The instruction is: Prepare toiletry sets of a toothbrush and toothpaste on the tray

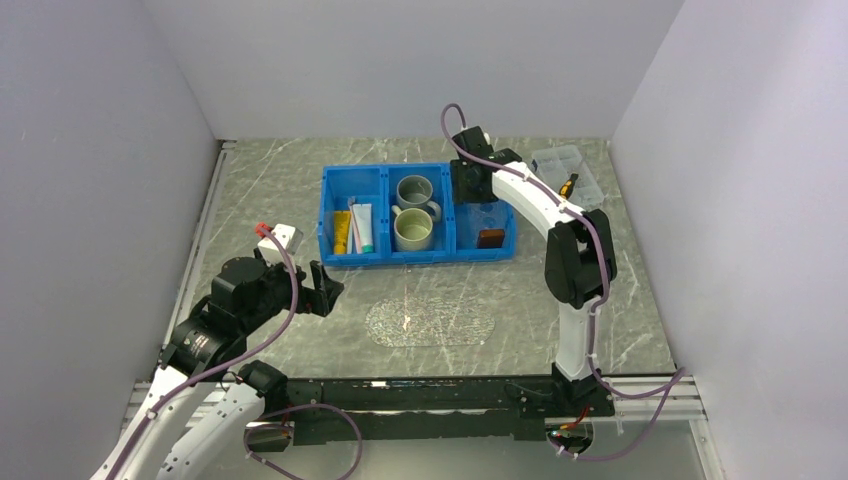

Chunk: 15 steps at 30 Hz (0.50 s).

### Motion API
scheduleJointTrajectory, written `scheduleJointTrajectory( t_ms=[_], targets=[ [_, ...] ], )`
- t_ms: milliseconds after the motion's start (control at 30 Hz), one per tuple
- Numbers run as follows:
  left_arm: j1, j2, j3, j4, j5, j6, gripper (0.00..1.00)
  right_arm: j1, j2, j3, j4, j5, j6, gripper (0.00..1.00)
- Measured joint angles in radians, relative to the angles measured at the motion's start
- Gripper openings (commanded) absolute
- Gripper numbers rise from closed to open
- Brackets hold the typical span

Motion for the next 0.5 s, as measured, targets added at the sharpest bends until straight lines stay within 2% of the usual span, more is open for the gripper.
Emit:
scheduleJointTrajectory(
  t_ms=[500],
  targets=[
    [0.000,0.000,0.000,0.000,0.000,0.000,0.99,-0.037,0.023,-0.031,0.015,-0.012,0.035,0.54]
  ],
)
